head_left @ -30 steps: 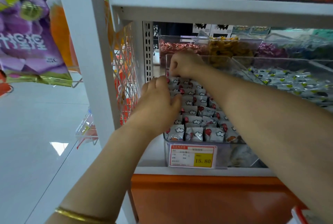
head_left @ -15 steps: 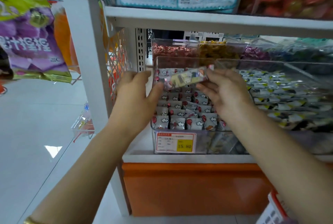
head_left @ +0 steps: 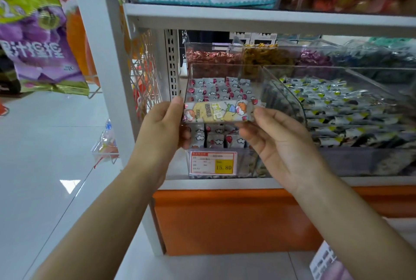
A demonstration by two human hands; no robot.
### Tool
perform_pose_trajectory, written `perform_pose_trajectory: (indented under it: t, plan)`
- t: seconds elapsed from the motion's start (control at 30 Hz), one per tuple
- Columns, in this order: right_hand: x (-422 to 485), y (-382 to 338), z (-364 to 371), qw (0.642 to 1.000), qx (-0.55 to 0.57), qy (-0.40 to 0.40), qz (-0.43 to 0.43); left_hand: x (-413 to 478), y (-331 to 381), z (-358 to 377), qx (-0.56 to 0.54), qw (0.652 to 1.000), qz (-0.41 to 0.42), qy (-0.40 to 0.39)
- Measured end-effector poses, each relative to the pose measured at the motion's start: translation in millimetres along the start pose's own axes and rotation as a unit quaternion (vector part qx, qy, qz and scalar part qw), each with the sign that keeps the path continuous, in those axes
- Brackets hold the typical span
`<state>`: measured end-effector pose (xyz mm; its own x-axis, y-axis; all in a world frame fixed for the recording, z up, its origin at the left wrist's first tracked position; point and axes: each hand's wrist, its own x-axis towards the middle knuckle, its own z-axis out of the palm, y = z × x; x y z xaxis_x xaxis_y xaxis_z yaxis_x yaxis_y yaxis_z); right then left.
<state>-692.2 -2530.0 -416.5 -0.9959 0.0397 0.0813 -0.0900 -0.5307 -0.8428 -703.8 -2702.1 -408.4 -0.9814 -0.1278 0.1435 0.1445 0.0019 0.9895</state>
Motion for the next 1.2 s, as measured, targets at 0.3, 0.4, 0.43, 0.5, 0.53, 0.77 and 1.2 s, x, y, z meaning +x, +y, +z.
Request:
perform_pose_trajectory:
  t: [0.3, 0.4, 0.43, 0.5, 0.53, 0.77, 1.2]
  plan:
    - [5.8, 3.9, -3.9, 0.998, 0.031, -0.013, 0.047, 3.9, -1.8, -10.8, -0.085, 0.996, -0.024, -0.010]
    - [9.3, 2.5, -5.5, 0.997, 0.058, 0.013, 0.041, 2.6, -1.1, -10.5, -0.169, 0.982, -0.047, -0.073]
    - [9.9, 2.0, -6.1, 0.998, 0.055, 0.018, 0.034, 2.7, -1.0, -10.5, -0.176, 0.979, -0.049, -0.093]
    - [9.8, 0.8, -6.9, 0.999, 0.037, 0.027, 0.021, 2.9, -1.2, -10.7, -0.180, 0.975, -0.050, -0.124]
    - [9.8, -0.1, -7.0, 0.999, 0.031, 0.030, 0.018, 2.7, -1.1, -11.1, -0.180, 0.973, -0.050, -0.134]
    - [8.6, -5.8, -8.5, 0.998, 0.060, 0.024, 0.022, -0.3, 3.8, -13.9, -0.205, 0.961, -0.046, -0.179]
    - [5.3, 2.4, -3.7, 0.996, -0.022, -0.076, -0.045, 4.6, -0.8, -16.8, -0.155, 0.983, -0.086, -0.049]
